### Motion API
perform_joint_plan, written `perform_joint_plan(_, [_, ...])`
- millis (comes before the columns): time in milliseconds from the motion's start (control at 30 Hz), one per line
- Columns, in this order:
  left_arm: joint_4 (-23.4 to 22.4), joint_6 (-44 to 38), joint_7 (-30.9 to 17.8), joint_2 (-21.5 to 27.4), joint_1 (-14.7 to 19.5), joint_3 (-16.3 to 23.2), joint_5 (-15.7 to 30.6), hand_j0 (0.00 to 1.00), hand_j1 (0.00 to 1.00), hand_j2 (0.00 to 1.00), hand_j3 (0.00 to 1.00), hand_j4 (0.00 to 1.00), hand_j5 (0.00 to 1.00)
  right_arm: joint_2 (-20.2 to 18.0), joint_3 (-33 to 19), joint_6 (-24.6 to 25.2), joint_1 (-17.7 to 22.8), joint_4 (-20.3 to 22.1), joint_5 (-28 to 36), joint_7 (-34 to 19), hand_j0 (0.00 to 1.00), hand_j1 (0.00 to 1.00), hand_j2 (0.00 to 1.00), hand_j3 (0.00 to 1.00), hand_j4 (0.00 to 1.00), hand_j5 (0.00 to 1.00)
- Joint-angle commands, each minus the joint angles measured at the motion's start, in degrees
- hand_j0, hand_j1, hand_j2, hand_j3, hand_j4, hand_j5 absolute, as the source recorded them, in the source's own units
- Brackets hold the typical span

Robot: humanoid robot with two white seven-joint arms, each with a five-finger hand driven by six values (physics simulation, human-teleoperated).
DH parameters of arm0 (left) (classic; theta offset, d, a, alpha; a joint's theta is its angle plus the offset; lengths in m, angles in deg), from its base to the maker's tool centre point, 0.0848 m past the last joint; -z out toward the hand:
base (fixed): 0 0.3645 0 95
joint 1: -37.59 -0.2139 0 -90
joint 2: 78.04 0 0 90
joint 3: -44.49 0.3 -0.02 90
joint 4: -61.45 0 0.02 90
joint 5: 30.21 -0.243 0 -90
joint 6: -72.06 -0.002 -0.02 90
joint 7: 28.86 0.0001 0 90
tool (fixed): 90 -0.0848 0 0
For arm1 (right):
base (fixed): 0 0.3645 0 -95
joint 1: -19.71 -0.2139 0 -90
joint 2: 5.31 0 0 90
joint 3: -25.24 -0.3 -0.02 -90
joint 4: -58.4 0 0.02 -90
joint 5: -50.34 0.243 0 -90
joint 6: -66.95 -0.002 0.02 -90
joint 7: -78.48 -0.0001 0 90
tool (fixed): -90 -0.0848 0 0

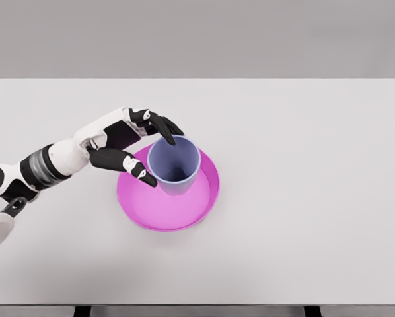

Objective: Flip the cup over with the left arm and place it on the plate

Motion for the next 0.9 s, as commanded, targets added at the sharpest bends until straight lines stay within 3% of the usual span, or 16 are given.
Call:
perform_joint_plan(0, [-1.92,-1.55,0.01,-0.23,0.00,-0.02,0.60,0.53,0.53,0.53,0.53,0.53,0.53,0.00,0.01,0.00,0.00,-0.02,-0.01,-0.01,1.00,1.00,1.00,1.00,1.00,1.00])
perform_joint_plan(567, [-9.47,-1.73,0.01,-6.21,0.00,1.30,-2.48,0.53,0.53,0.53,0.53,0.53,0.53,0.00,0.01,0.00,0.00,-0.02,-0.01,-0.01,1.00,1.00,1.00,1.00,1.00,1.00])
perform_joint_plan(867, [-14.31,-1.72,0.01,-6.12,0.18,1.47,-3.62,0.53,0.53,0.53,0.53,0.53,0.53,0.00,0.01,0.00,0.00,-0.02,-0.01,-0.01,1.00,1.00,1.00,1.00,1.00,1.00])
